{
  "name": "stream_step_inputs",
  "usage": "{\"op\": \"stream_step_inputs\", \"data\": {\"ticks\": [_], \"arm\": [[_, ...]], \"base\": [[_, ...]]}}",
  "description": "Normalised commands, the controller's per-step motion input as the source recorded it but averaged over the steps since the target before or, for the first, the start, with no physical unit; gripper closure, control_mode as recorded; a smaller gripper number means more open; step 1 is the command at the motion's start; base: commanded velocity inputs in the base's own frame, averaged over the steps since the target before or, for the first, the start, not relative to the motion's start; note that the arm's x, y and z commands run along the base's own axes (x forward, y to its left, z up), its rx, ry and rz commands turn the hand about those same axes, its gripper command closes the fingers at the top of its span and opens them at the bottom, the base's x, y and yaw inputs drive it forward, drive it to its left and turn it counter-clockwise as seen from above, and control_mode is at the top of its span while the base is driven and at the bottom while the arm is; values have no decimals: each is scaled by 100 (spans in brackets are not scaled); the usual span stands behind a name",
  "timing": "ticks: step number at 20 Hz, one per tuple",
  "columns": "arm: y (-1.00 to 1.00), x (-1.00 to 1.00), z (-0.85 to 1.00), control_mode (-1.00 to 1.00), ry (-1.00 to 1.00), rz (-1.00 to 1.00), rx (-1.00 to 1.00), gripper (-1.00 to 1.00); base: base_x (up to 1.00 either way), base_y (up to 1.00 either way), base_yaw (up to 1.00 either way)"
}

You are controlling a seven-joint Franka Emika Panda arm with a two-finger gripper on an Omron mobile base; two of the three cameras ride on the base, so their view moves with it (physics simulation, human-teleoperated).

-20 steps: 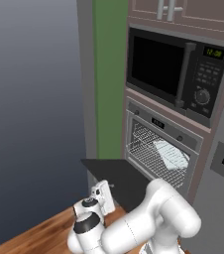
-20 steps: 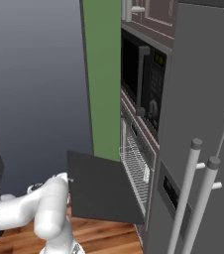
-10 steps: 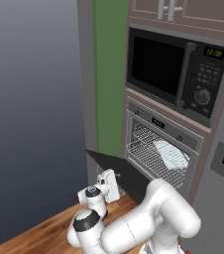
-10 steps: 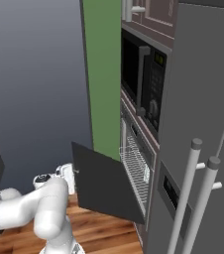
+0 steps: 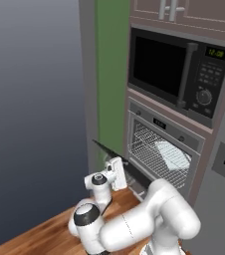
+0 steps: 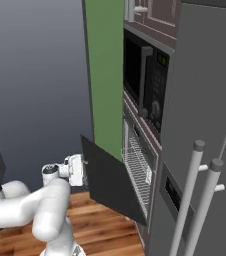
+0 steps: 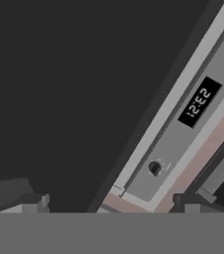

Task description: Take the baked cake out of the oven and place it on the plate for cooling. Then close the oven door.

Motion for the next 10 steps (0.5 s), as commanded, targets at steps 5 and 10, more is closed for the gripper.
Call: {"op": "stream_step_inputs", "data": {"ticks": [5, 10], "arm": [[-34, 98, 1, -100, -16, -18, -14, -100], [-43, 90, -1, -100, -9, -5, -2, -100]], "base": [[0, 0, 0], [0, 0, 0]]}}
